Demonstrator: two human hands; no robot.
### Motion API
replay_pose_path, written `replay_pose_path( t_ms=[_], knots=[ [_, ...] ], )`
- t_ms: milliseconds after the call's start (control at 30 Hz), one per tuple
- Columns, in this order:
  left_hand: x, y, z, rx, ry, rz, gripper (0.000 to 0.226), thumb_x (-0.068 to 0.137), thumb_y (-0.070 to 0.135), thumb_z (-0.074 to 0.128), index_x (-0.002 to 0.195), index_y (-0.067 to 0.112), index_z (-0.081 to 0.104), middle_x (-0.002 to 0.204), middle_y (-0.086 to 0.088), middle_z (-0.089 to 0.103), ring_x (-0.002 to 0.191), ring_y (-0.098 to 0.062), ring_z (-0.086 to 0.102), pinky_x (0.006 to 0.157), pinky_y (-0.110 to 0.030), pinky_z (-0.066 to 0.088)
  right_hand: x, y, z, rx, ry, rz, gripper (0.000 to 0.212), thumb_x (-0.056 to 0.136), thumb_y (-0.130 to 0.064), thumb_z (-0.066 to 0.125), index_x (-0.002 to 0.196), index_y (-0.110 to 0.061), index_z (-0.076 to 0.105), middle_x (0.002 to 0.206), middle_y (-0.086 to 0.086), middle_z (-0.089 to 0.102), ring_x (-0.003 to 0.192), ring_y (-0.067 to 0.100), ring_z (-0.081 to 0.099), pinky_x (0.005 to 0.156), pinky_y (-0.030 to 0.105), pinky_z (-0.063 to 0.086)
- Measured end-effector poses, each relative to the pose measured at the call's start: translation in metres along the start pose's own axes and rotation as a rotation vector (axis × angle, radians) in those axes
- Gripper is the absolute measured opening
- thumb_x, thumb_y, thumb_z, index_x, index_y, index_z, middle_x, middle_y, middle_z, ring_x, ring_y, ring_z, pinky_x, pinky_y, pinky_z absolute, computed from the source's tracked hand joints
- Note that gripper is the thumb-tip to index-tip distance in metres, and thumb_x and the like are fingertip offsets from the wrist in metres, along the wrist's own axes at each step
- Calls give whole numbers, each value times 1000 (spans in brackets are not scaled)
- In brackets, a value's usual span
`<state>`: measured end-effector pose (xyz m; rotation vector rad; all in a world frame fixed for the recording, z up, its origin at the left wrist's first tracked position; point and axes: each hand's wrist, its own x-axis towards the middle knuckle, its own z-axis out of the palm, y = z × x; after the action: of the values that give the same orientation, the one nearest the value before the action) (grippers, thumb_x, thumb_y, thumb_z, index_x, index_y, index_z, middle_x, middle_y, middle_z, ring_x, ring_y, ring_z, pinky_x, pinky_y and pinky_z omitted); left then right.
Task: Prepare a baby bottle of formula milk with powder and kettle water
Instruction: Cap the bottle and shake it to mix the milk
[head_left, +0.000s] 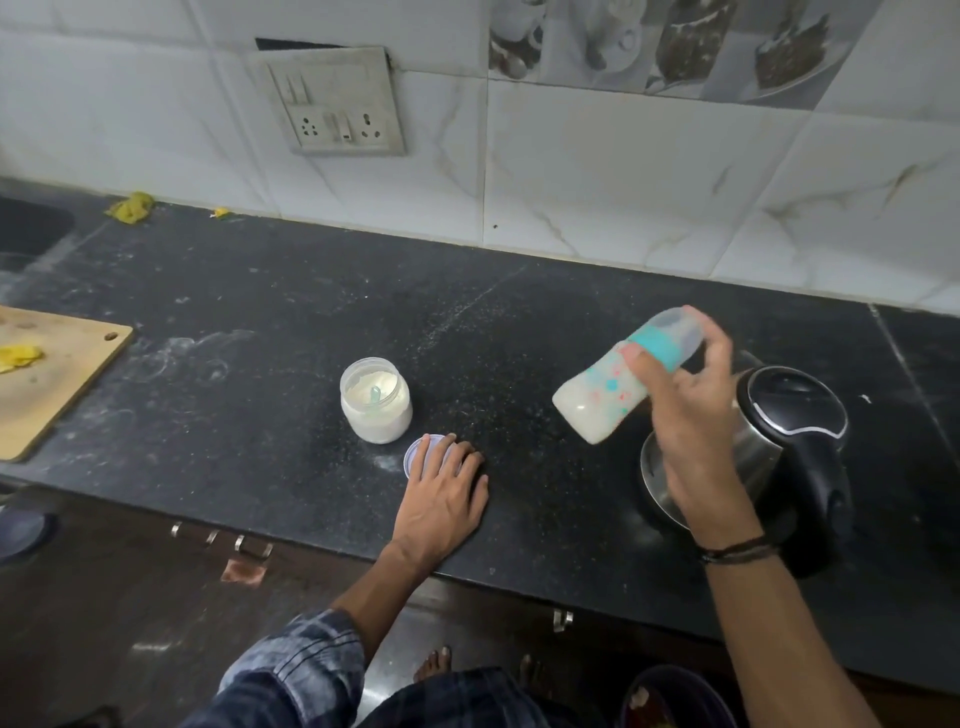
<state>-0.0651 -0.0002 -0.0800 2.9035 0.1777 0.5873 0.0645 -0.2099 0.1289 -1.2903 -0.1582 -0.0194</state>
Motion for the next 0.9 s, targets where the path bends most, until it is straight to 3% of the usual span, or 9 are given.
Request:
replay_pose_path(
  t_ms=[167,300,433,567,700,833,900],
  knots=[
    [1,3,-2,6,-7,-13,30,104,38,49,119,18,67,125,-1,62,133,-28,52,124,-52,28,4,-9,1,133,154,-77,70,85,-23,82,141,-21,40,107,-11,74,101,12,72,80,33,59],
    [1,2,-4,3,-7,-5,31,104,38,49,119,18,68,125,-1,63,133,-28,53,124,-52,28,1,-4,1,-15,5,-27,57,88,-9,79,131,-30,49,102,-15,75,92,9,73,75,26,59],
    [1,3,-3,8,-10,-12,30,104,37,49,118,18,67,125,-1,63,133,-29,53,124,-53,29,7,-7,0,92,182,-60,73,87,-21,80,146,-21,35,100,-17,75,95,9,75,71,28,60],
    [1,2,-3,3,0,-3,31,104,37,49,118,17,67,125,-2,63,132,-29,54,124,-53,29,2,-2,0,-44,-7,30,63,91,-8,78,142,-22,44,105,-11,74,93,9,74,73,27,60],
    [1,4,-4,10,-1,-13,29,104,36,51,117,17,68,124,-2,63,132,-29,54,123,-54,30,4,0,1,61,201,-9,62,93,-16,76,141,-22,38,104,-12,75,96,11,75,67,29,60],
    [1,4,-6,6,-10,-12,29,104,36,51,118,17,68,125,-2,63,132,-29,54,124,-53,30,-2,6,0,-27,44,55,60,89,-11,81,136,-28,47,101,-9,76,93,13,75,68,27,60],
    [1,5,-6,3,-7,-15,30,104,37,50,117,17,68,124,-1,63,132,-28,54,124,-53,29,-2,1,1,56,123,-4,71,85,-19,82,143,-22,42,103,-14,76,95,10,75,71,27,60]
  ],
)
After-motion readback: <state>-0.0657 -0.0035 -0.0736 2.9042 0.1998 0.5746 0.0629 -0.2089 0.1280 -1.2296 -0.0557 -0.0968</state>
